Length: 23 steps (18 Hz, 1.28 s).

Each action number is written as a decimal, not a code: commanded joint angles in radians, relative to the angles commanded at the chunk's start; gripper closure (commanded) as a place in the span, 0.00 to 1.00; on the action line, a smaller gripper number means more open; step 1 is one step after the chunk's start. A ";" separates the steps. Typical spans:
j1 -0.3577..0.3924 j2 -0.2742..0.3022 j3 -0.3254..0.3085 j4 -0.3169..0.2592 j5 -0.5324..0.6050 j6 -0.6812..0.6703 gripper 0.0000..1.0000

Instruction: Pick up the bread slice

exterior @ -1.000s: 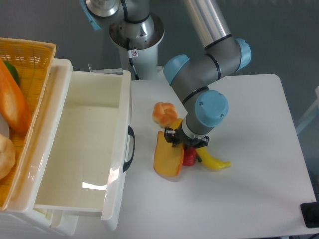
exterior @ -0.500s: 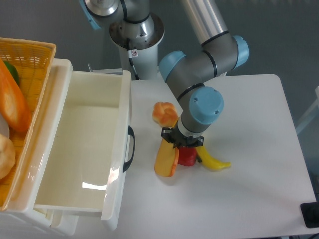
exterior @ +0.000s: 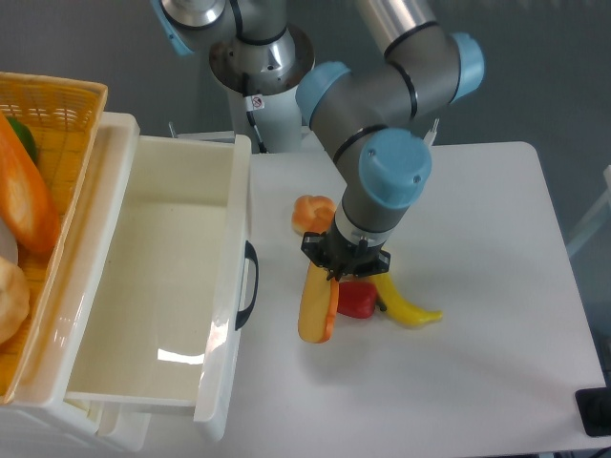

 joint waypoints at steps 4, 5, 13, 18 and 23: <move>0.032 0.040 0.017 0.000 0.002 0.147 1.00; 0.040 0.042 0.017 0.000 0.002 0.181 1.00; 0.048 0.045 0.002 -0.011 0.046 0.388 1.00; 0.049 0.049 -0.020 -0.012 0.061 0.471 1.00; 0.051 0.055 -0.028 -0.023 0.095 0.510 1.00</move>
